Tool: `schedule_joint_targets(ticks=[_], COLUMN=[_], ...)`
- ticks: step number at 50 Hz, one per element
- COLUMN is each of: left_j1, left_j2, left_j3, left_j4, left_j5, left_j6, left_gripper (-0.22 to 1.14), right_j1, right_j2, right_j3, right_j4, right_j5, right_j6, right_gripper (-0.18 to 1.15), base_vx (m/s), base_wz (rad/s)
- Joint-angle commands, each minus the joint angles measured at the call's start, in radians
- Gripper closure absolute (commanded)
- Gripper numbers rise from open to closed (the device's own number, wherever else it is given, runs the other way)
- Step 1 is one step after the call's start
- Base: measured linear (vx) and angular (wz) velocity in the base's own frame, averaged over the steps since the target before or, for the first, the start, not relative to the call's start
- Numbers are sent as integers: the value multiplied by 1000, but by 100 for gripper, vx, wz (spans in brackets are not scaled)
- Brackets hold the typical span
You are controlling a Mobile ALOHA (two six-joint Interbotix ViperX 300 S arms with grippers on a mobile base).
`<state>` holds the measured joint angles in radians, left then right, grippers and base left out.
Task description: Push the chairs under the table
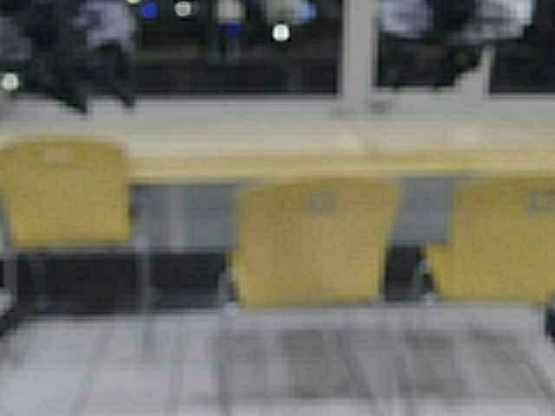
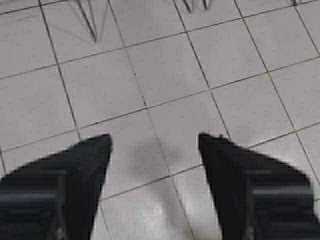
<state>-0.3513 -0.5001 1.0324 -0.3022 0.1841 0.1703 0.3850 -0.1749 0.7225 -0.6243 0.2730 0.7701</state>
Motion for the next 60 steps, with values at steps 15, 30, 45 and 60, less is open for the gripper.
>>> schedule_joint_targets(ticks=[15,30,45,60], left_j1=[-2,-2,-5,-8], left_j2=[9,199,476,641], left_j3=[-20,-117,-238,-354], left_j4=[-2,-37,-172,-382], left_j5=[6,-43,-133,-209], left_j6=[-2,-133,-307,-434], left_gripper=[2,2,2,2], right_j1=[-20,-55,-87,-94], right_j2=[35,137,207,426], right_j3=[-37,-74,-123,-322], right_j4=[6,130,319,611], right_j5=[-8,-69,-135,-164], right_j6=[51,44,58,52], right_gripper=[11,11,11,11], base_vx=[20,25,25,23], base_wz=[-7,-5,0,-2])
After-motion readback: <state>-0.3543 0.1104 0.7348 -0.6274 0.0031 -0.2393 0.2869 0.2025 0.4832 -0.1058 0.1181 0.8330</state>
